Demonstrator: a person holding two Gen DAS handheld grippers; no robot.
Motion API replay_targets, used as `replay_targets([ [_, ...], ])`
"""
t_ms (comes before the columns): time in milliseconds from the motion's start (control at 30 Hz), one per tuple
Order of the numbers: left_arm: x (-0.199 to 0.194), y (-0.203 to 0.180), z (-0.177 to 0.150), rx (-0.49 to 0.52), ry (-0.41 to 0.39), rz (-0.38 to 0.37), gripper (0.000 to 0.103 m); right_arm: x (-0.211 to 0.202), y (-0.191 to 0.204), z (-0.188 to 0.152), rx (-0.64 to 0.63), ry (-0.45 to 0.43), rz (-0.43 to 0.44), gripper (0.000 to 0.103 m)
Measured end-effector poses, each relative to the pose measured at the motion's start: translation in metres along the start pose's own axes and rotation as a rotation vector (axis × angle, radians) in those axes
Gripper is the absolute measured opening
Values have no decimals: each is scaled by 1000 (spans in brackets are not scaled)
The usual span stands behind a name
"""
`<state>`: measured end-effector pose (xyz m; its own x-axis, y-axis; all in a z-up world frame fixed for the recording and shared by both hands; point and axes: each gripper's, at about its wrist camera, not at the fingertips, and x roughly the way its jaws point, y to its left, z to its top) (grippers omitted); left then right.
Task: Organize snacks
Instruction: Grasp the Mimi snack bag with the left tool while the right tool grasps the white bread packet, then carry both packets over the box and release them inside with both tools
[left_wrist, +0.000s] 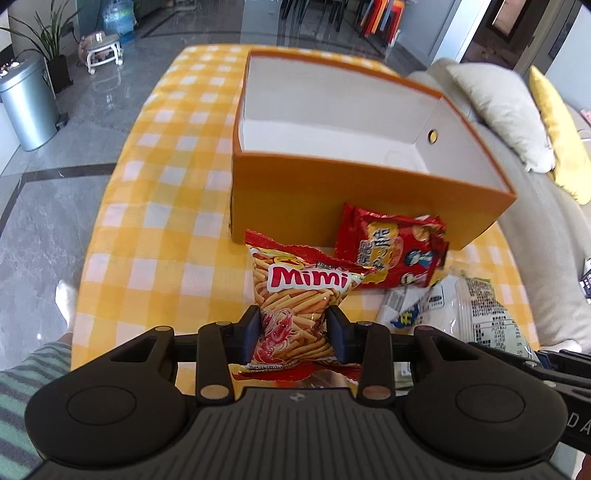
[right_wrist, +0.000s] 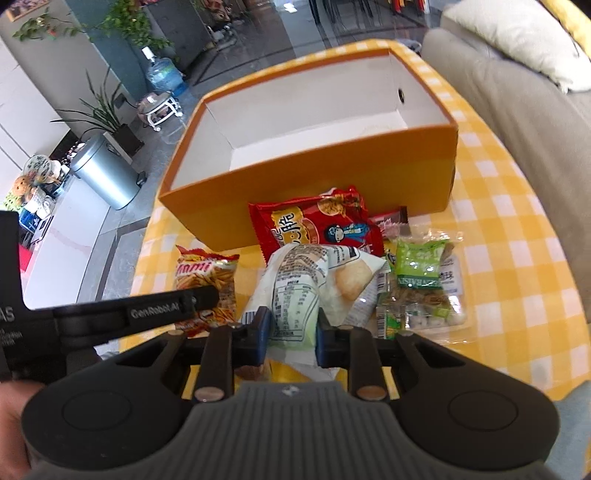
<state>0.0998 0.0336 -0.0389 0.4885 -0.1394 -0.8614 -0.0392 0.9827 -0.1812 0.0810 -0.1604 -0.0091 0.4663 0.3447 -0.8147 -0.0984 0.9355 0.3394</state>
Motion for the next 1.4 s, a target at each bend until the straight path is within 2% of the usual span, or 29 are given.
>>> replay_targets([
  [367, -60, -13, 6, 18, -118, -49, 43, -58, -3, -6, -68, -121, -7, 15],
  [533, -81, -24, 27, 49, -171, -77, 43, -81, -4, 9, -93, -182, -2, 13],
  [733, -91, -37, 59, 96, -224, -85, 43, -103, -1, 44, -128, -230, 14, 10],
  [933, -86, -50, 89, 120, -247, -105, 43, -114, 4, 93, -215, -280, -17, 7],
  [1133, -70, -60, 116, 130, -249, -86, 43, -96, -2, 144, -244, -300, -20, 6],
  [1233, -54, -62, 128, 127, -229, -75, 43, -79, -4, 168, -251, -306, -20, 6],
  [1400, -9, -62, 145, 131, -136, -46, 43, -39, -20, 192, -236, -292, 2, 6],
])
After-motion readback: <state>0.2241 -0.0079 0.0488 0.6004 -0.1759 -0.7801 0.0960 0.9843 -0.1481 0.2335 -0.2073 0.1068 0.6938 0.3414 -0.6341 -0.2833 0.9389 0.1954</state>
